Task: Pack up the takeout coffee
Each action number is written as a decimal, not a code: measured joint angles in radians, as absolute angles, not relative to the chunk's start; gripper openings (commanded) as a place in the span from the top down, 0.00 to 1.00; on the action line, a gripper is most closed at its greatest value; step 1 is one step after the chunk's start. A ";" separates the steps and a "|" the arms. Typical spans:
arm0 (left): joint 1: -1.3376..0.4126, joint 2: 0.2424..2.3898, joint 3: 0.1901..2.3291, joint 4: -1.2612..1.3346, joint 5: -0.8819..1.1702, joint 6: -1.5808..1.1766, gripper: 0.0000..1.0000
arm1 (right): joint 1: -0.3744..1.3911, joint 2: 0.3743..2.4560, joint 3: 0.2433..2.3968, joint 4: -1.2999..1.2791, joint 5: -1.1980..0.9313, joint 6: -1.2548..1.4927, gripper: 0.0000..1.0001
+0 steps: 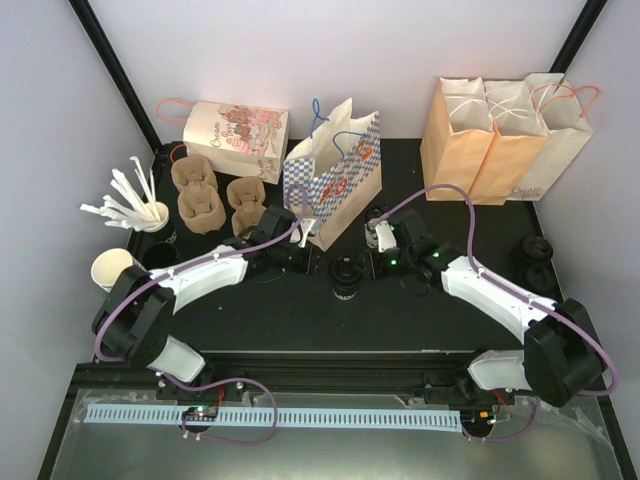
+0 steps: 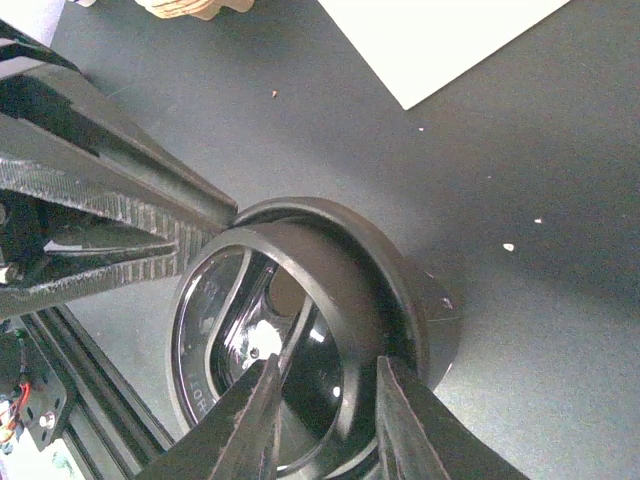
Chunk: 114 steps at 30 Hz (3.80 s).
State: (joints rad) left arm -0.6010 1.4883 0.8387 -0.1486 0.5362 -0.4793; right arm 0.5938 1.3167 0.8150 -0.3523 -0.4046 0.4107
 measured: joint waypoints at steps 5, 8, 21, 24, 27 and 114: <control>-0.606 1.528 0.888 -0.165 0.522 -0.479 0.80 | 0.594 1.288 0.815 -0.394 -0.394 0.427 0.65; -0.614 1.562 0.931 -0.184 0.517 -0.474 0.76 | 0.595 1.264 0.815 -0.428 -0.389 0.443 0.64; -0.624 1.607 1.042 -0.268 0.474 -0.455 0.47 | 0.603 1.233 0.837 -0.503 -0.352 0.468 0.64; -0.624 1.604 1.057 -0.277 0.471 -0.452 0.46 | 0.604 1.233 0.851 -0.506 -0.332 0.476 0.63; -0.624 1.593 1.059 -0.287 0.470 -0.448 0.43 | 0.604 1.227 0.860 -0.506 -0.313 0.478 0.63; -0.693 1.517 0.888 -0.022 0.546 -0.789 0.54 | 0.550 1.222 0.880 -0.637 -0.397 0.392 0.57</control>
